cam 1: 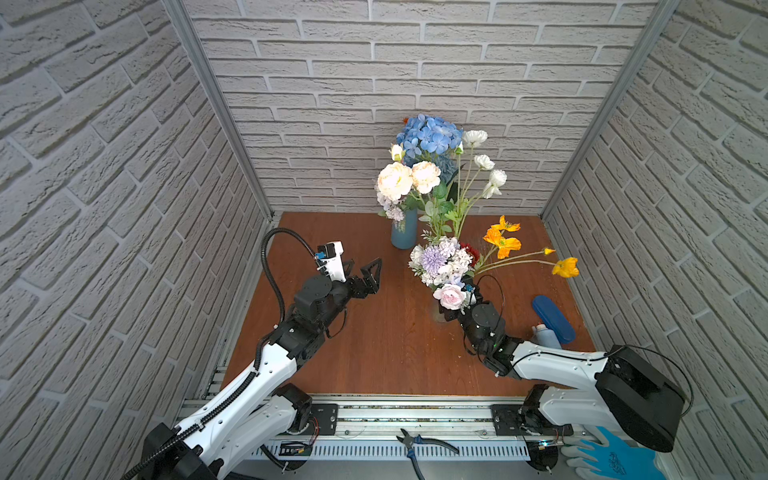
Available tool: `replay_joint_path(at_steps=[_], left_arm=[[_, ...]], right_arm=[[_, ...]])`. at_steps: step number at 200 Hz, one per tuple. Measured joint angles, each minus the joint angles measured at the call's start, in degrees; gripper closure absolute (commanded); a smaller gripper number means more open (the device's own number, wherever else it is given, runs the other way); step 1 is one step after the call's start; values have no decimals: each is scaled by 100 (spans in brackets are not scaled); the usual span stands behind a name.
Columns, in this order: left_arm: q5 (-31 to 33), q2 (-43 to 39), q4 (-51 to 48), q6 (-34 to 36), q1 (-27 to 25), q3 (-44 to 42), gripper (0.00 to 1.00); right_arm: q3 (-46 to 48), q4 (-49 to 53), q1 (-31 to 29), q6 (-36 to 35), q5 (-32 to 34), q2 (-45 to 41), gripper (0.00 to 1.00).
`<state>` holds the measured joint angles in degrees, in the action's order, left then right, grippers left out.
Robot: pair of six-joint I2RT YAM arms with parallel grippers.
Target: Arrange the flowers into the vase
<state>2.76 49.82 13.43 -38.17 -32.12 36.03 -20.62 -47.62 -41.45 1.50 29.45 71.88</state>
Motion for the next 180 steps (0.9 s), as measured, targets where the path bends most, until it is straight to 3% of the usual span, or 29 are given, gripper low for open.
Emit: replay_joint_path(at_steps=[89, 180], left_arm=[[0, 0, -20, 2, 42, 0, 2], [0, -42, -68, 76, 105, 0, 2]], right_arm=[[-321, -85, 1578, -85, -540, 433, 27], [-844, -428, 2352, -68, -691, 1235, 28]])
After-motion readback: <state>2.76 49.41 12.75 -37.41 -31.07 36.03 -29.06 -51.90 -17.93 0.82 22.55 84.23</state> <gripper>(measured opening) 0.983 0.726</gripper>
